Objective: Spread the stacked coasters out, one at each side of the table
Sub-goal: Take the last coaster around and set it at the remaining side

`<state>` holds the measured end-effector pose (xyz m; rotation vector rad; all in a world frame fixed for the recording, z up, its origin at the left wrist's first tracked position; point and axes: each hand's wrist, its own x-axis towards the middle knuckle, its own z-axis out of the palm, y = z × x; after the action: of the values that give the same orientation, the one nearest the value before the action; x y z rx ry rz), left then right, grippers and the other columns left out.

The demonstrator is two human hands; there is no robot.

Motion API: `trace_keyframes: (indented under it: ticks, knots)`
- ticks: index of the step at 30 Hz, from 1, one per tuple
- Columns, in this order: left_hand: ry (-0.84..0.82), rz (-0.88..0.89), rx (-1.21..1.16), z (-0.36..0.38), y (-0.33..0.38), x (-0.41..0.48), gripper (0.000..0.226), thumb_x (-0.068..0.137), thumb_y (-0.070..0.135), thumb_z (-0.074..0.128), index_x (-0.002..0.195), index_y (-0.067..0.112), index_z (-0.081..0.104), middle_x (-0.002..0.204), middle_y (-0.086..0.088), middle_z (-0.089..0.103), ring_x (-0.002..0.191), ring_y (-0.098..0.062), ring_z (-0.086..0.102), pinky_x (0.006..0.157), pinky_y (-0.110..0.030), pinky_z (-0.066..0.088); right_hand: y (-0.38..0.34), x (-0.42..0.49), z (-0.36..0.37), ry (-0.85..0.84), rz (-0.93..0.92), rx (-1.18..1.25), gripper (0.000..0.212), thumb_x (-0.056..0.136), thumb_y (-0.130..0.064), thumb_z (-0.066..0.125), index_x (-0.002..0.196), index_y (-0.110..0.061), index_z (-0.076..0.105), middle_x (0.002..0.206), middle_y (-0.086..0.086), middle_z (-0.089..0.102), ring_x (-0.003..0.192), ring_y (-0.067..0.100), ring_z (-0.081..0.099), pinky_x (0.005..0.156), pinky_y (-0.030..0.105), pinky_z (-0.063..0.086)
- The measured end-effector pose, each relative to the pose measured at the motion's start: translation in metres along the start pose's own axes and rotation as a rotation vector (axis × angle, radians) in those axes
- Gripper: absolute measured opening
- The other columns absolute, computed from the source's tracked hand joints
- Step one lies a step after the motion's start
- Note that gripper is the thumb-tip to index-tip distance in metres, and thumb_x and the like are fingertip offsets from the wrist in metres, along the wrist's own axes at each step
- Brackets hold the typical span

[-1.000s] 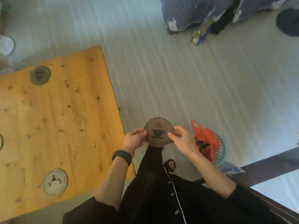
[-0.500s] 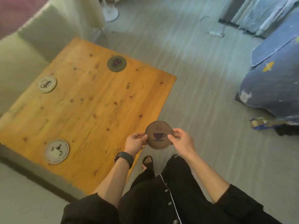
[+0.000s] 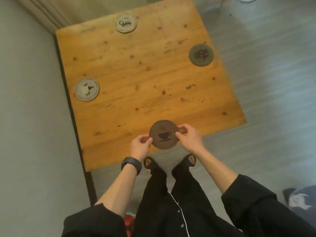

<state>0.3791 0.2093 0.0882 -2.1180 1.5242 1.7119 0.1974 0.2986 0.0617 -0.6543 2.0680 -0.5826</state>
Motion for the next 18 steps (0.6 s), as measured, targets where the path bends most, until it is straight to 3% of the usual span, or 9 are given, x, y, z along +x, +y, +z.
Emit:
trace_keyframes:
  ticks: [3,7,11,15,18]
  knots:
    - [0.102,-0.010,0.021,0.007,-0.011,0.020,0.026,0.094,0.031,0.061,0.113,0.015,0.068,0.113,-0.007,0.070,0.106,-0.025,0.064,0.093,-0.043,0.052,-0.004,0.022,0.008,-0.038,-0.036,-0.054,0.020,0.096,-0.029,0.063,0.114,-0.021,0.065,0.097,-0.010,0.063,0.091,0.010,0.057,0.077,0.026,0.043]
    - [0.209,-0.002,0.019,0.018,-0.014,0.051,0.024,0.094,0.037,0.060,0.107,0.020,0.070,0.110,-0.001,0.070,0.097,-0.018,0.061,0.083,-0.031,0.048,-0.007,0.051,0.022,-0.006,-0.040,-0.074,0.014,0.096,-0.029,0.063,0.109,-0.025,0.064,0.091,-0.012,0.061,0.084,0.009,0.056,0.062,0.021,0.040]
    - [0.261,-0.008,0.018,0.024,-0.021,0.068,0.024,0.092,0.039,0.061,0.106,0.023,0.071,0.110,0.000,0.071,0.106,-0.023,0.063,0.087,-0.031,0.049,-0.007,0.068,0.035,0.061,-0.081,-0.092,0.011,0.095,-0.026,0.064,0.105,-0.027,0.065,0.087,-0.011,0.063,0.084,0.010,0.058,0.072,0.024,0.040]
    - [0.279,0.003,0.057,0.026,-0.033,0.075,0.023,0.091,0.041,0.060,0.104,0.025,0.071,0.107,0.000,0.073,0.104,-0.024,0.064,0.088,-0.034,0.052,-0.002,0.072,0.045,0.047,-0.110,-0.141,0.018,0.094,-0.026,0.065,0.112,-0.029,0.063,0.081,-0.017,0.060,0.074,0.003,0.057,0.060,0.015,0.036]
    - [0.298,0.036,0.073,0.027,-0.038,0.077,0.019,0.090,0.042,0.060,0.099,0.029,0.069,0.100,0.003,0.074,0.099,-0.022,0.066,0.089,-0.040,0.054,0.003,0.072,0.049,0.052,-0.153,-0.178,0.018,0.094,-0.023,0.064,0.112,-0.025,0.064,0.087,-0.007,0.064,0.083,0.013,0.061,0.069,0.023,0.041]
